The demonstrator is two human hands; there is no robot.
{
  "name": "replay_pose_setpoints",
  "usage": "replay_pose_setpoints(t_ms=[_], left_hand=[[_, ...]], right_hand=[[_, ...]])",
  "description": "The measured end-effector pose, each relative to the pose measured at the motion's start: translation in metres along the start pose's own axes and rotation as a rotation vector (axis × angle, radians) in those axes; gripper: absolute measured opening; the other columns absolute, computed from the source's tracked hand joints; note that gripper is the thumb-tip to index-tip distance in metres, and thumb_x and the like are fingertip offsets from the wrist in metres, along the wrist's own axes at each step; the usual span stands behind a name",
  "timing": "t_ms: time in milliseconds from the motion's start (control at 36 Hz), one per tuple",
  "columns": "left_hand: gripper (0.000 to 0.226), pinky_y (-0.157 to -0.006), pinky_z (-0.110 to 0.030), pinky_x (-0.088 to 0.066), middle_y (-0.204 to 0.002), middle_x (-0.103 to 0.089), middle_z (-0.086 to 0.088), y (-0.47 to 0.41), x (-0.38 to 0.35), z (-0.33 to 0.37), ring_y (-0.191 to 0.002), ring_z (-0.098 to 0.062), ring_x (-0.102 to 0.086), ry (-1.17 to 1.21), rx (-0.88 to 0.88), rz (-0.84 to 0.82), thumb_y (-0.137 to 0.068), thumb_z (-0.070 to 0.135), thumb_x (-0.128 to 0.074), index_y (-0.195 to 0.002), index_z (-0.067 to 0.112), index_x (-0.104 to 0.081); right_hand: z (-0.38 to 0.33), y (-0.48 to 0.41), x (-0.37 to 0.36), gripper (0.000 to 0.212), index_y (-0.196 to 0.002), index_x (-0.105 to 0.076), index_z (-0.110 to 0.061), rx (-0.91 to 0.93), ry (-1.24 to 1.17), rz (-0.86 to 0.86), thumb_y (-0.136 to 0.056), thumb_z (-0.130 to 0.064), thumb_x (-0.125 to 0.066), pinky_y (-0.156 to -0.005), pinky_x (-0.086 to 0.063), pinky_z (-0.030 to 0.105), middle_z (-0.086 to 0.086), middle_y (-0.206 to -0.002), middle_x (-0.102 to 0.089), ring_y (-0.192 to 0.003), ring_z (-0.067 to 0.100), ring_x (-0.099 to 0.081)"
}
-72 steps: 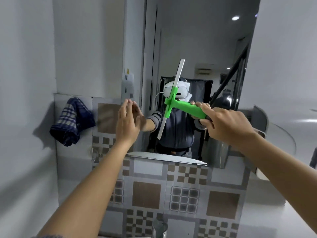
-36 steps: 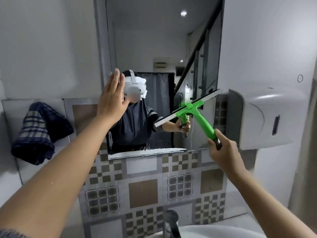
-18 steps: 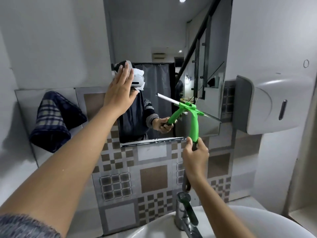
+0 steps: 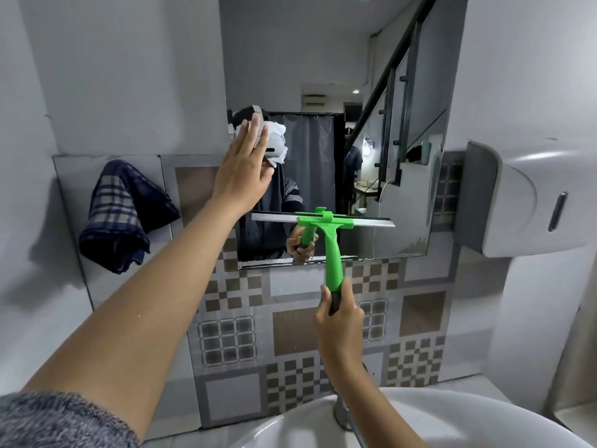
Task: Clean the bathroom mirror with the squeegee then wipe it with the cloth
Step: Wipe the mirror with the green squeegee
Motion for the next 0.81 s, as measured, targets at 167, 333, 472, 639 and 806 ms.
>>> replay_pose_setpoints(t_ms=[167, 333, 472, 639, 806], left_hand=[[0.066, -0.117, -0.037, -0.011, -0.156, -0.001, -0.011, 0.006, -0.003, 0.006, -0.143, -0.026, -0.002, 0.017, 0.025, 0.015, -0.092, 0.016, -0.049, -0.145, 0.007, -0.011], [0.069, -0.116, -0.039, -0.017, -0.156, -0.002, -0.01, 0.018, -0.008, 0.005, -0.143, -0.026, -0.004, 0.009, 0.068, 0.001, -0.09, 0.019, -0.053, -0.145, 0.009, -0.012], [0.07, -0.114, -0.038, -0.021, -0.156, -0.002, -0.01, 0.035, -0.014, 0.011, -0.143, -0.025, -0.002, 0.023, 0.133, 0.011, -0.091, 0.02, -0.052, -0.146, 0.01, -0.01], [0.072, -0.113, -0.033, -0.017, -0.156, 0.0, -0.008, 0.048, -0.022, 0.015, -0.143, -0.022, 0.0, 0.028, 0.199, 0.016, -0.092, 0.021, -0.052, -0.146, 0.012, -0.007], [0.07, -0.109, -0.015, 0.008, -0.156, 0.002, -0.009, 0.048, -0.025, 0.02, -0.143, -0.022, 0.005, 0.022, 0.234, 0.048, -0.093, 0.02, -0.049, -0.146, 0.01, -0.005]], right_hand=[[-0.001, 0.013, 0.001, 0.047, -0.139, -0.033, -0.013, 0.057, 0.147, -0.164, -0.096, -0.029, -0.044, -0.044, -0.029, 0.016, 0.001, -0.075, -0.057, -0.058, 0.014, -0.05], [0.0, 0.004, 0.016, 0.051, -0.142, -0.032, -0.01, 0.181, 0.298, -0.248, -0.096, -0.029, -0.043, -0.056, -0.053, 0.026, 0.005, -0.09, -0.066, -0.065, 0.014, -0.058], [0.012, -0.025, 0.045, 0.044, -0.131, -0.044, -0.005, 0.429, 0.495, -0.331, -0.093, -0.023, -0.052, -0.036, -0.048, 0.026, 0.009, -0.078, -0.069, -0.044, 0.015, -0.056], [0.028, -0.067, 0.099, 0.046, -0.122, -0.051, -0.002, 0.61, 0.733, -0.349, -0.081, -0.012, -0.068, -0.026, -0.039, 0.022, 0.008, -0.065, -0.068, -0.033, 0.015, -0.052], [0.054, -0.089, 0.143, 0.043, -0.119, -0.055, -0.002, 0.525, 0.782, -0.26, -0.081, -0.017, -0.067, -0.035, -0.034, 0.024, 0.011, -0.068, -0.068, -0.041, 0.028, -0.059]])
Point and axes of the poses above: each hand's wrist, its own y-axis away from the middle knuckle, its own x-axis out of the back of the hand, z = x × y, the point moved 1 cm from there along -y, towards the middle knuckle
